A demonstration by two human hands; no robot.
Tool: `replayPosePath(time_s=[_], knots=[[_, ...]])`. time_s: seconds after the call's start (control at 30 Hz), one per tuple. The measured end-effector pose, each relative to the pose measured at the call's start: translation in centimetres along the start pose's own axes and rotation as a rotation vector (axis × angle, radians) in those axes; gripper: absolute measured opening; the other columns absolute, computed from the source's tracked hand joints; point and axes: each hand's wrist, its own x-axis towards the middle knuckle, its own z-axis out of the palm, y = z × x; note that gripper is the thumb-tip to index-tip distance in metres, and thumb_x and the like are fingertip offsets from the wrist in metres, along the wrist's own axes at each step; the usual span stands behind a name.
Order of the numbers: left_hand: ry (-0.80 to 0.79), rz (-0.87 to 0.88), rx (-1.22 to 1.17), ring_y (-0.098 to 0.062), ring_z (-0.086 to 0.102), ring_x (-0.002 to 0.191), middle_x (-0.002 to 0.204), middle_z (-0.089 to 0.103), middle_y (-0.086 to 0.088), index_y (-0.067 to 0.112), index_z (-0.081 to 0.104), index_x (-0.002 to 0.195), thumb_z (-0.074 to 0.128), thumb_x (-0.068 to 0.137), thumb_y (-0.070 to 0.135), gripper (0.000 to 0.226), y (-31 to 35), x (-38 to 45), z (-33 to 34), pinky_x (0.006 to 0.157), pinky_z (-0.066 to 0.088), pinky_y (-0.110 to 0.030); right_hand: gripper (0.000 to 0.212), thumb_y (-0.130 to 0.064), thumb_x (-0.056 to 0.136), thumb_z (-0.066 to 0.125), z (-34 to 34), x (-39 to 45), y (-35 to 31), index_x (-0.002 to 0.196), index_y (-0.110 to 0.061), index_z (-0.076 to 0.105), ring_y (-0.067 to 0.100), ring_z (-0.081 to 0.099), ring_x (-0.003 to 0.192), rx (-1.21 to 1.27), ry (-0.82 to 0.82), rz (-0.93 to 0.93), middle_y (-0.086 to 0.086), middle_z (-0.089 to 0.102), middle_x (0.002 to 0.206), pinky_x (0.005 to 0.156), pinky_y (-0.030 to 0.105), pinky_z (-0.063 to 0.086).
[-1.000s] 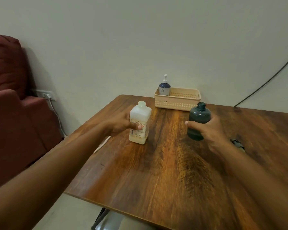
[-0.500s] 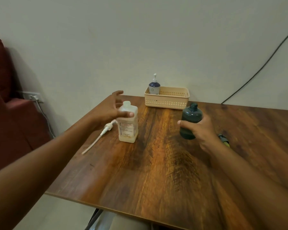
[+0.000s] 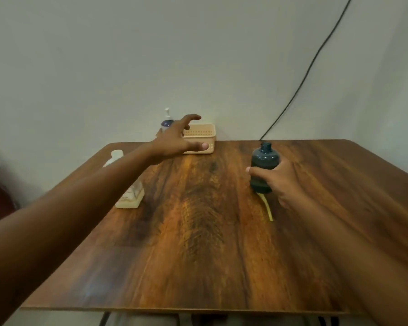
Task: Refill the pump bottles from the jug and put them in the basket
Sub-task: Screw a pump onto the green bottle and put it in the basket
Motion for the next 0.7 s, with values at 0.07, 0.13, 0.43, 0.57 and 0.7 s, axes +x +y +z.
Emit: replayPosePath(time_s=[0.07,0.13,0.43,0.57,0.7], knots=[[-0.073,0.009,0.002,-0.034,0.043,0.139,0.155,0.040,-0.006,0.043,0.035,0.151,0.074,0.077,0.065,0.087,1.1,1.3,2.9,0.113,0.042,-0.052,0.077,-0.023,0.064,0.095,-1.8,0.2,0.3,0.132,-0.019,0.059,0.016,0.064,0.103,-0.027,0.027,-0.002,-0.003,0.067,0.116,0.072,0.023,0.051],[-0.118,-0.008,0.017,-0.034,0.041,0.142,0.160,0.036,-0.008,0.039,0.036,0.153,0.074,0.083,0.061,0.082,2.0,2.5,5.9,0.109,0.043,-0.045,0.074,-0.025,0.064,0.095,-3.5,0.3,0.7,0.129,-0.020,0.061,0.018,0.064,0.103,-0.054,0.046,-0.006,-0.002,0.068,0.116,0.072,0.024,0.052],[-0.244,-0.175,0.142,-0.029,0.058,0.127,0.144,0.057,-0.011,0.016,0.052,0.146,0.067,0.096,0.042,0.059,6.6,6.0,17.2,0.104,0.053,-0.042,0.062,-0.022,0.066,0.094,-9.4,0.4,2.4,0.112,-0.039,0.056,0.006,0.061,0.093,-0.062,0.116,0.005,-0.017,0.063,0.103,0.067,0.021,0.046],[-0.278,-0.321,0.200,-0.026,0.075,0.087,0.102,0.072,-0.011,0.009,0.065,0.113,0.067,0.097,0.037,0.032,7.5,6.5,20.3,0.075,0.065,-0.035,0.066,-0.023,0.066,0.094,-11.1,0.4,3.1,0.116,-0.038,0.053,0.006,0.060,0.092,-0.075,0.134,0.029,-0.019,0.061,0.102,0.067,0.022,0.046],[-0.258,-0.341,0.209,-0.022,0.075,0.083,0.095,0.071,-0.012,0.006,0.066,0.101,0.066,0.097,0.018,0.013,7.4,6.4,21.4,0.067,0.062,-0.028,0.067,-0.024,0.066,0.094,-11.8,0.4,3.6,0.118,-0.036,0.052,0.007,0.059,0.093,-0.063,0.141,0.055,-0.019,0.061,0.103,0.072,0.023,0.047]])
